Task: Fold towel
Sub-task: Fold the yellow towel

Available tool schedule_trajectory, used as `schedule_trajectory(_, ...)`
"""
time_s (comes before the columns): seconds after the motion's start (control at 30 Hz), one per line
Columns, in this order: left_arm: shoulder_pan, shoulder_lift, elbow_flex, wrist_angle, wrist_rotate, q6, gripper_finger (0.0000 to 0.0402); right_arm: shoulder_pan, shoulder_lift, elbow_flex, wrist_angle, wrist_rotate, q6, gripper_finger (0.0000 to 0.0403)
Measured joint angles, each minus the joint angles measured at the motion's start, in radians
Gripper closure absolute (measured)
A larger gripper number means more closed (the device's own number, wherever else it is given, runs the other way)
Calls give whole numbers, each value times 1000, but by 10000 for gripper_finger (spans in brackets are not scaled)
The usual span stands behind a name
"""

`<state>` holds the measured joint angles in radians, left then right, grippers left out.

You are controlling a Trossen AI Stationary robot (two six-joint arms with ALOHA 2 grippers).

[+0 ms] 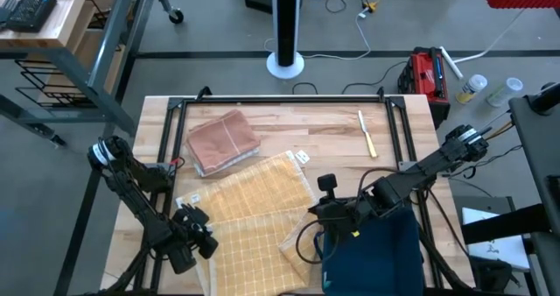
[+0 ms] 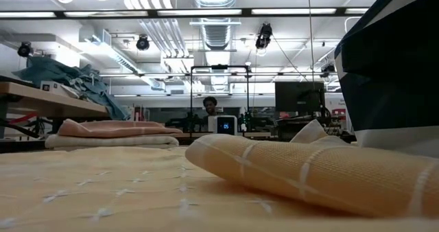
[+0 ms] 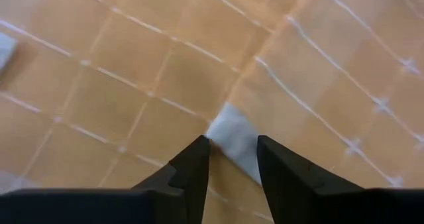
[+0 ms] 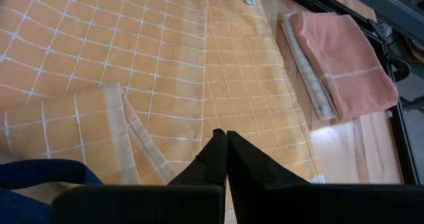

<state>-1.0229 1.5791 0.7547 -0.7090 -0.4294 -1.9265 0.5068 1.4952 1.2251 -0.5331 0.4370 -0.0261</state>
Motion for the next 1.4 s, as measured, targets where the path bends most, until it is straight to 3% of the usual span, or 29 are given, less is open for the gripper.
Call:
schedule_trajectory(0.5,0,7,0,-34,-60,-5,226,-4,0,0,0,0,2,400)
schedule_trajectory(1.4,0,7,7,36,-59,64,268,-6,0,-1,0,0,19,400)
